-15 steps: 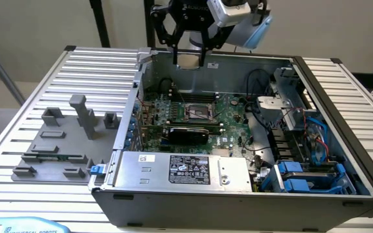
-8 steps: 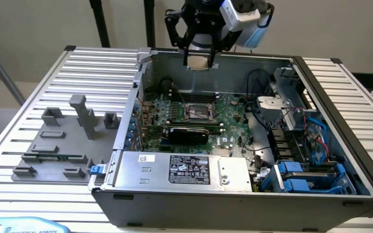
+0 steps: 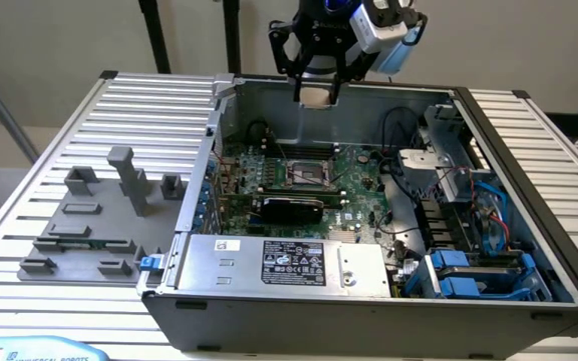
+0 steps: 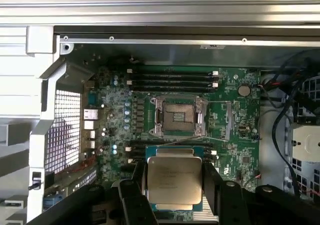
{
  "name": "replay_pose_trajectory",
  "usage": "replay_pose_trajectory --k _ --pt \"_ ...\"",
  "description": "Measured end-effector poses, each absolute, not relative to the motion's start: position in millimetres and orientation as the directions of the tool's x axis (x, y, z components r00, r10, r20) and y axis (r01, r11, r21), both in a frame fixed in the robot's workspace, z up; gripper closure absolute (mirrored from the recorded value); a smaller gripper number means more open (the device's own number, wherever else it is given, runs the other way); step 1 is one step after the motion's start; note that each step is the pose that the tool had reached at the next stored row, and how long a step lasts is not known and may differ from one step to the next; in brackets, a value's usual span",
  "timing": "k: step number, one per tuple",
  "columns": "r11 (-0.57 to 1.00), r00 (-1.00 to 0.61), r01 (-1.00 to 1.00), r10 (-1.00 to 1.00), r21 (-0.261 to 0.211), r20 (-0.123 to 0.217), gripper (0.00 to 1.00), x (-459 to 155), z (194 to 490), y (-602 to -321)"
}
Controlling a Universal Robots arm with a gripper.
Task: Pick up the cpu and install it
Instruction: 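Pick up the cpu and move it towards the insertion slot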
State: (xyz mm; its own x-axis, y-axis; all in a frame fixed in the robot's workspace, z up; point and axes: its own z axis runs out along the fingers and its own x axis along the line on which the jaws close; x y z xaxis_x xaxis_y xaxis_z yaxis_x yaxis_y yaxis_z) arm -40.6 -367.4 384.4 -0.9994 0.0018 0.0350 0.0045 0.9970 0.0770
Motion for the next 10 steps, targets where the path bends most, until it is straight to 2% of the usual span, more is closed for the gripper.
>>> replay_pose_trajectory --k 10 --pt "0.997 -0.999 0.004 0.002 0.077 0.035 0.45 -34 366 -346"
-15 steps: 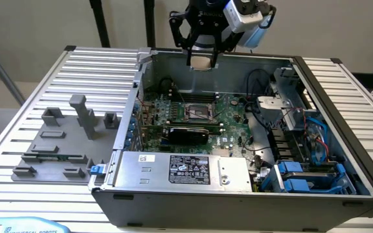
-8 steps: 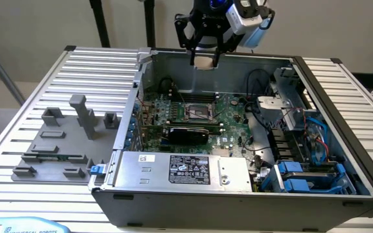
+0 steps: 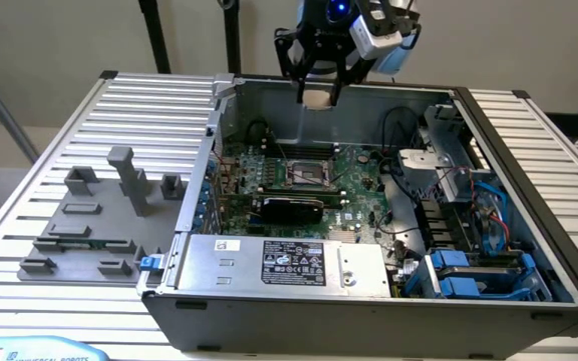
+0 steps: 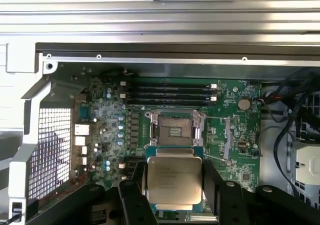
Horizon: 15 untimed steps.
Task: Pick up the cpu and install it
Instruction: 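Pick up the cpu and move it towards the insertion slot, then place the cpu into insertion slot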
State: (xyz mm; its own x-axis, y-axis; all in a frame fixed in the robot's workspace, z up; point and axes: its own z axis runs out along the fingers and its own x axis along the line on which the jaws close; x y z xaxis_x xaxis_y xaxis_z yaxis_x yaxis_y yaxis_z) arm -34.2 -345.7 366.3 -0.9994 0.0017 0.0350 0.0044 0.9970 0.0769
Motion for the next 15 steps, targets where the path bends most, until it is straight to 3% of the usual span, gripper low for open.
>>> replay_pose_trajectory --k 15 --pt "0.997 -0.999 0.005 0.002 0.077 0.035 0.45 -32.1 358.6 -343.5"
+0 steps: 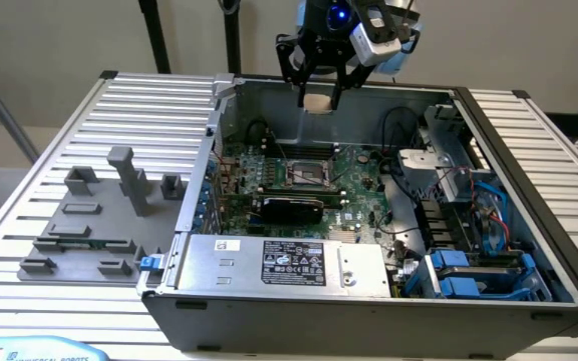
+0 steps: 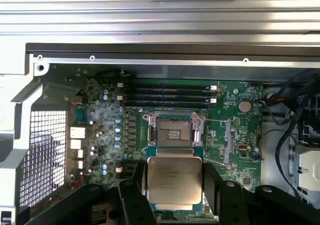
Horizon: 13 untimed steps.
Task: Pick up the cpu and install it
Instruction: 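Place the cpu into insertion slot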
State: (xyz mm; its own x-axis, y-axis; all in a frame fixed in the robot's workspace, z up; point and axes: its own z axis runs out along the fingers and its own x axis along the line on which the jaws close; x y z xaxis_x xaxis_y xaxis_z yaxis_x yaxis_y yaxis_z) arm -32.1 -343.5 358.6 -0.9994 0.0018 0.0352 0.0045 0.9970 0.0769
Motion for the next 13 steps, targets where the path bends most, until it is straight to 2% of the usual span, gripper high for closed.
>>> replay_pose_trajectory --k 5,13 --pt "0.997 -0.999 0.006 0.003 0.077 0.035 0.45 -32.1 358.6 -343.5" --pt "0.976 -0.978 0.206 0.204 0.077 0.035 0.45 -32.1 356.6 -343.5"
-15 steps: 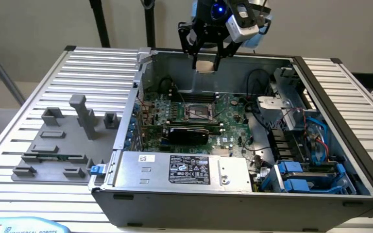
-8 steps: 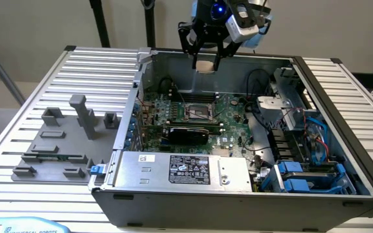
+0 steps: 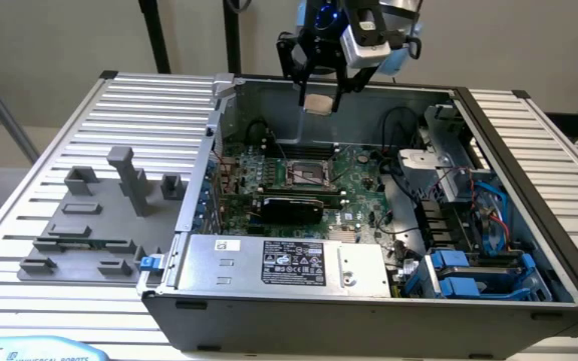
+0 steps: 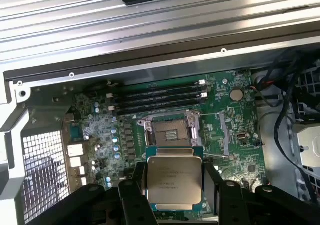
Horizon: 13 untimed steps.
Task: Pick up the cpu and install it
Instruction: 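Place the cpu into insertion slot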
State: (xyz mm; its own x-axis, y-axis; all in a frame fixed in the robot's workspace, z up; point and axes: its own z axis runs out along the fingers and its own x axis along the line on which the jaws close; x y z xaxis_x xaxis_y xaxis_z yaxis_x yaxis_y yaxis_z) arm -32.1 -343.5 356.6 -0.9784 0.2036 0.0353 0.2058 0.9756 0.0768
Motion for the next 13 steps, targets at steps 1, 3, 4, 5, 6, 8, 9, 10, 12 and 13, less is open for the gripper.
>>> replay_pose_trajectory --k 1,3,4,5,6,8,9,10,12,13 --pt "0.972 -0.975 0.223 0.221 0.077 0.035 0.45 -32.1 356.4 -343.5" --pt "0.963 -0.966 0.258 0.256 0.077 0.035 0.45 -32.1 355.9 -343.5" --pt "0.958 -0.961 0.276 0.274 0.077 0.035 0.45 -32.1 355.7 -343.5" --pt "0.953 -0.956 0.293 0.291 0.077 0.035 0.45 -32.1 355.4 -343.5" --pt "0.948 -0.951 0.310 0.308 0.077 0.035 0.45 -32.1 355.2 -343.5" --pt "0.936 -0.939 0.344 0.342 0.077 0.035 0.45 -32.1 354.7 -343.5" --pt "0.929 -0.932 0.362 0.361 0.077 0.035 0.45 -32.1 354.4 -343.5" --pt "0.922 -0.925 0.379 0.377 0.077 0.035 0.45 -32.1 354.1 -343.5" --pt "0.908 -0.911 0.412 0.410 0.077 0.035 0.45 -32.1 353.6 -343.4" --pt "0.900 -0.904 0.428 0.427 0.077 0.035 0.45 -32.1 353.3 -343.4"
